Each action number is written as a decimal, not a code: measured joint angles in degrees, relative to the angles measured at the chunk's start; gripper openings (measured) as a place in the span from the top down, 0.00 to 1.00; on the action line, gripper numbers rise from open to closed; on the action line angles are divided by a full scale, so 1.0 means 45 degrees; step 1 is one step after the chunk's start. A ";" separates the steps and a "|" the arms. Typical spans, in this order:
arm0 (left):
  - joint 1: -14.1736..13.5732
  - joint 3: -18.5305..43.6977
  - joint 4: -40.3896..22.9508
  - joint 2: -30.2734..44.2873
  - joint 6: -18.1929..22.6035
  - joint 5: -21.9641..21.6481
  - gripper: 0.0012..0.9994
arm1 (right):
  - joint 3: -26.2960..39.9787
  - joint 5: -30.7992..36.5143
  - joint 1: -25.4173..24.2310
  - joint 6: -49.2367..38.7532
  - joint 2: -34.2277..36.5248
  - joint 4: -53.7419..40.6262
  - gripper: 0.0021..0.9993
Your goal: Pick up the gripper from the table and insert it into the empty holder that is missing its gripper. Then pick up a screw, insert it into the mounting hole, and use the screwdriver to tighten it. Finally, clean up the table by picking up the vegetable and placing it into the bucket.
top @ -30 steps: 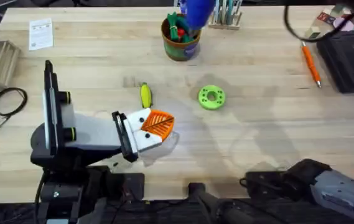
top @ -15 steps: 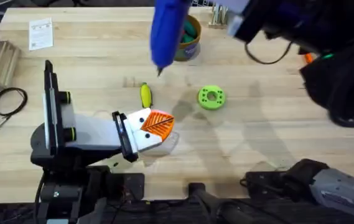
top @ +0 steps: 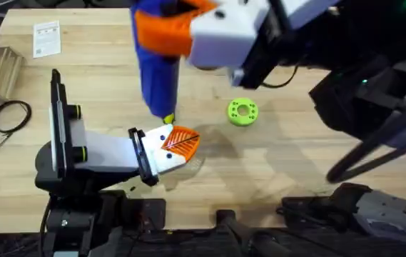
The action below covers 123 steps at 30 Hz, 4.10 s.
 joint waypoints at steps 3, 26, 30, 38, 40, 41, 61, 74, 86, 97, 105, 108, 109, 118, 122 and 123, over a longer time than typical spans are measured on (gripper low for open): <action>0.0000 0.0000 0.0000 0.0000 0.0000 0.0000 0.99 | 0.0000 -0.0219 0.0359 -0.0752 0.0246 0.0000 0.98; 0.0000 0.0000 0.0000 0.0000 0.0000 0.0000 0.99 | -0.0010 -0.1215 0.0763 -0.2578 0.0654 -0.0894 0.98; 0.0000 0.0000 0.0000 -0.0001 0.0000 0.0000 0.99 | -0.0010 -0.1225 0.0772 -0.2748 0.0679 -0.0936 0.98; 0.0000 0.0000 0.0000 0.0000 0.0000 0.0000 0.99 | -0.0010 -0.1307 0.0904 -0.2967 0.0677 -0.0933 0.98; 0.0000 0.0000 0.0000 0.0000 0.0000 0.0000 0.99 | -0.0010 -0.1307 0.0904 -0.2968 0.0679 -0.0933 0.98; 0.0000 0.0000 0.0000 -0.0001 0.0000 0.0000 0.99 | -0.0010 -0.1307 0.0904 -0.2973 0.0679 -0.0933 0.98; 0.0000 0.0000 0.0000 -0.0002 0.0000 0.0000 0.99 | -0.0010 -0.1307 0.0935 -0.3022 0.1339 -0.0799 0.98; 0.0000 0.0000 0.0000 0.0000 0.0000 0.0000 0.99 | -0.0010 -0.1307 0.1214 -0.3153 0.1339 -0.0768 0.98; 0.0000 0.0000 0.0000 0.0000 0.0000 0.0000 0.99 | -0.0010 -0.1556 0.1214 -0.3488 0.1339 -0.0763 0.98; 0.0000 0.0000 0.0000 -0.0001 0.0000 0.0000 0.99 | -0.0010 -0.1724 0.1210 -0.3671 0.1339 -0.0763 0.98; 0.0000 0.0000 0.0000 0.0000 0.0000 0.0000 0.99 | -0.0010 -0.1758 0.1137 -0.3687 0.1339 -0.0768 0.98; 0.0000 0.0000 0.0000 0.0000 0.0000 0.0000 0.99 | -0.0010 -0.1793 0.1065 -0.3716 0.1339 -0.0768 0.98; 0.0000 0.0000 0.0000 -0.0001 0.0000 0.0000 0.99 | -0.0010 -0.1793 0.1058 -0.3716 0.1339 -0.0768 0.98; 0.0000 0.0000 0.0000 0.0000 0.0000 0.0000 0.99 | -0.0010 -0.1832 0.1030 -0.3726 0.1339 -0.0899 0.98; 0.0000 0.0000 0.0000 0.0000 0.0000 0.0000 0.99 | -0.0010 -0.1832 0.1030 -0.3730 0.1339 -0.1088 0.98; 0.0000 0.0000 0.0000 0.0000 0.0000 0.0000 0.99 | -0.0010 -0.1832 0.1030 -0.3736 0.1339 -0.1138 0.98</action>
